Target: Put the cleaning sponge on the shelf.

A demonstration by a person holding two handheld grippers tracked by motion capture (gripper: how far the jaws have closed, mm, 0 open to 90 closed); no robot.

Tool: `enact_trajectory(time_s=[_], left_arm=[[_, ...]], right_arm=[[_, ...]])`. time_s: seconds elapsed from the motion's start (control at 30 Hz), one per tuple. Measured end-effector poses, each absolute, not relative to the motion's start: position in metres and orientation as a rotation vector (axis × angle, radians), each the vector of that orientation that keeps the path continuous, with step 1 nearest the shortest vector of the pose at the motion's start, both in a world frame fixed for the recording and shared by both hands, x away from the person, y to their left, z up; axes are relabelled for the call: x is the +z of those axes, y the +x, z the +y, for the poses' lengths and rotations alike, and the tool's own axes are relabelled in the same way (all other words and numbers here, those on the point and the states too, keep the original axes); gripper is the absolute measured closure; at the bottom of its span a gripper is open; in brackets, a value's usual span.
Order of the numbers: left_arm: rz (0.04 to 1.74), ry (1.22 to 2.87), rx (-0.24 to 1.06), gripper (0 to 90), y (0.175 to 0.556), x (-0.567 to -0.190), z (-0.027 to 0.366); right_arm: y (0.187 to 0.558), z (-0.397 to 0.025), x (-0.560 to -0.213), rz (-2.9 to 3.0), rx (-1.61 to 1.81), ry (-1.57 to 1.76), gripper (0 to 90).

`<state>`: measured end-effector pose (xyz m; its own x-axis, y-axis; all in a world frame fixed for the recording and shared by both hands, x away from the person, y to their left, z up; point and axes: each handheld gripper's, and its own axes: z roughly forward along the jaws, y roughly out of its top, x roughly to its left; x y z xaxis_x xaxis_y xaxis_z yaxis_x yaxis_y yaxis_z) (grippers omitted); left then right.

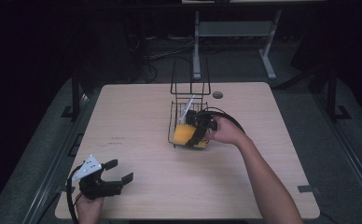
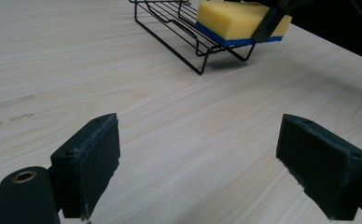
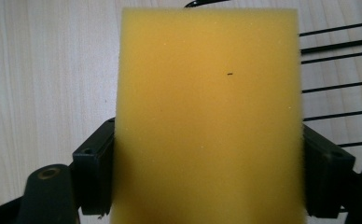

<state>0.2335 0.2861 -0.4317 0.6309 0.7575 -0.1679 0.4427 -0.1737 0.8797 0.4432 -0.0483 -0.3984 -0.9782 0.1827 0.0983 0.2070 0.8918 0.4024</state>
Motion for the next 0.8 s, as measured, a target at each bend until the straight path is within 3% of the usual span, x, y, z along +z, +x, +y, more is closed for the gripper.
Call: enact_trajectory(time_s=[0.8], left_arm=[[0.964,1.805,0.372,12.8,0.234,-0.432,0.287]], right_arm=[[0.463,-0.035,-0.394,-3.010,-0.604,-0.307,21.4]])
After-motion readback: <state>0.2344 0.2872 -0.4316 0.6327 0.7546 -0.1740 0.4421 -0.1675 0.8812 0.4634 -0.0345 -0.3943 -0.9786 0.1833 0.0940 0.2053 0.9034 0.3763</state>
